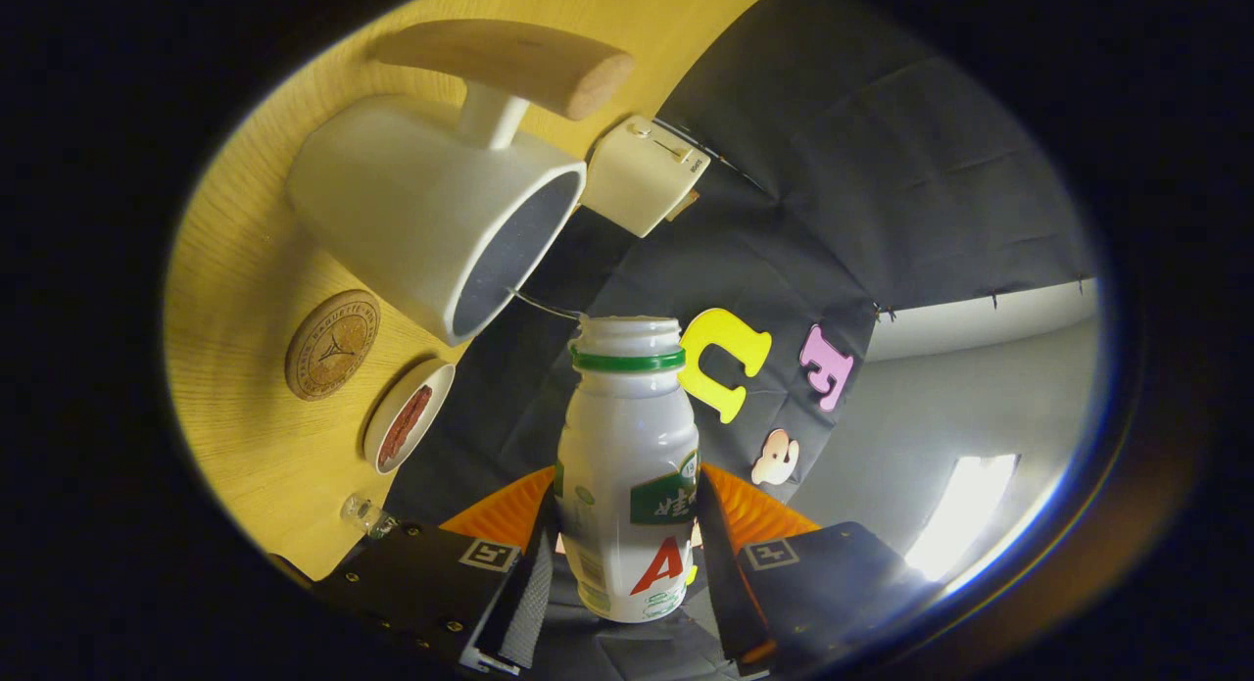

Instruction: Take the bottle from table, then pour the juice into the cup, finally place the bottle on the coaster

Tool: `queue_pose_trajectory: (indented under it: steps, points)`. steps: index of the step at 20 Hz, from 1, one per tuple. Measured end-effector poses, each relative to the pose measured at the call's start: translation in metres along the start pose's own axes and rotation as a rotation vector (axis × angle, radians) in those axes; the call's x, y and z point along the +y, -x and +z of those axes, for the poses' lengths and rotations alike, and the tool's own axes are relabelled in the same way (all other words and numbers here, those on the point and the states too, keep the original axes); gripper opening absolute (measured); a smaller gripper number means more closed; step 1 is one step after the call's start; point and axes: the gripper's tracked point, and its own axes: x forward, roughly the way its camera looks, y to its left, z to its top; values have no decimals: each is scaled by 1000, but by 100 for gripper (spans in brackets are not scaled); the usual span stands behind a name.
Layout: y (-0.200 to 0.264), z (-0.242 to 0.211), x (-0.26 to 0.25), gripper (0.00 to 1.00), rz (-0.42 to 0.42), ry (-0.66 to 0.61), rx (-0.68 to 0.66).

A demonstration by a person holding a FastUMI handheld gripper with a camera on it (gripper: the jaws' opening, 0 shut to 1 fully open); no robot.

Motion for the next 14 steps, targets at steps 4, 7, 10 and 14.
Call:
queue_pose_trajectory:
  steps: [4, 7, 10, 14]
  points:
    - [4, 3, 1, 68, -6, 35, -20]
    - [5, 5, 0, 68, -9, 60, -36]
    - [7, 9, 2, 68, -8, 83, -52]
    - [8, 12, 2, 68, -6, 112, -71]
